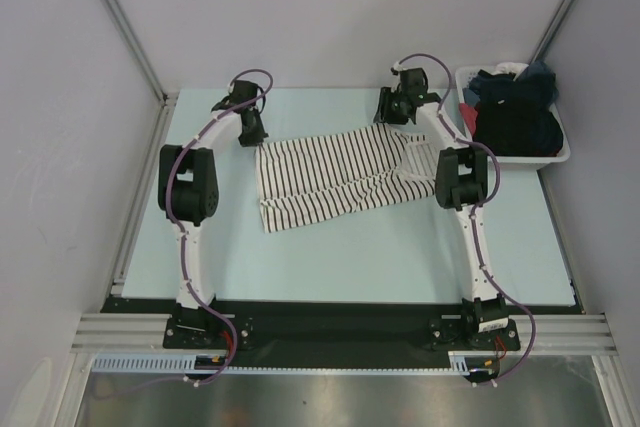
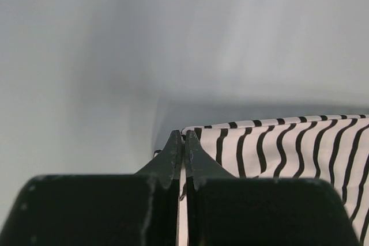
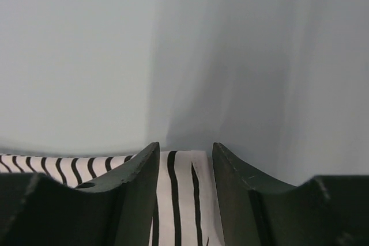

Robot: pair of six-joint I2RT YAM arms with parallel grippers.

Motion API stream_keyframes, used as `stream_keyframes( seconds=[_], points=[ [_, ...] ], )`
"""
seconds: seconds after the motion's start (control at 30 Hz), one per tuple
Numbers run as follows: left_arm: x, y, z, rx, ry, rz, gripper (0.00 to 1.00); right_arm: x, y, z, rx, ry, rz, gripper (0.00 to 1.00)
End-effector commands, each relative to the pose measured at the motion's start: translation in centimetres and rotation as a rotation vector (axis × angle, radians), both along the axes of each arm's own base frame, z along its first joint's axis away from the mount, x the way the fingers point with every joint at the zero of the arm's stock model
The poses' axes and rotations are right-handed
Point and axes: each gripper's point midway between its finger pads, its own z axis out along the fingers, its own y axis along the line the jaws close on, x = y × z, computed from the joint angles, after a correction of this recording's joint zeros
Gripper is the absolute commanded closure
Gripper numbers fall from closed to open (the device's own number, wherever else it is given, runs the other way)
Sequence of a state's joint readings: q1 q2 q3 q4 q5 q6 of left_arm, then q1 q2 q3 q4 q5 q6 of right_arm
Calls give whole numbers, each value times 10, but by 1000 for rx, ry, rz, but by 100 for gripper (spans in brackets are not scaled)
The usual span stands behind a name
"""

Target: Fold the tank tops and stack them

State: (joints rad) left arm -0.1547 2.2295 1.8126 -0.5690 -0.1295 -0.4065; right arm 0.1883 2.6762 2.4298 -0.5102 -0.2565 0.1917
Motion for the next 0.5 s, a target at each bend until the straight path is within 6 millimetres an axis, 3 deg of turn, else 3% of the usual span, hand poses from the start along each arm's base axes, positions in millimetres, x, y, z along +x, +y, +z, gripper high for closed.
stream_keyframes(
  seconds=[0.0, 0.23, 0.47],
  points=[
    [10, 2, 17, 29, -44, -10, 100, -8, 2, 2, -130, -5, 16, 58],
    [11, 5, 19, 43, -45, -9, 100, 4, -6, 7, -155, -48, -28, 100],
    [10, 6, 22, 51, -47, -4, 100, 21, -9, 39, -90, -153, -51, 100]
  ],
)
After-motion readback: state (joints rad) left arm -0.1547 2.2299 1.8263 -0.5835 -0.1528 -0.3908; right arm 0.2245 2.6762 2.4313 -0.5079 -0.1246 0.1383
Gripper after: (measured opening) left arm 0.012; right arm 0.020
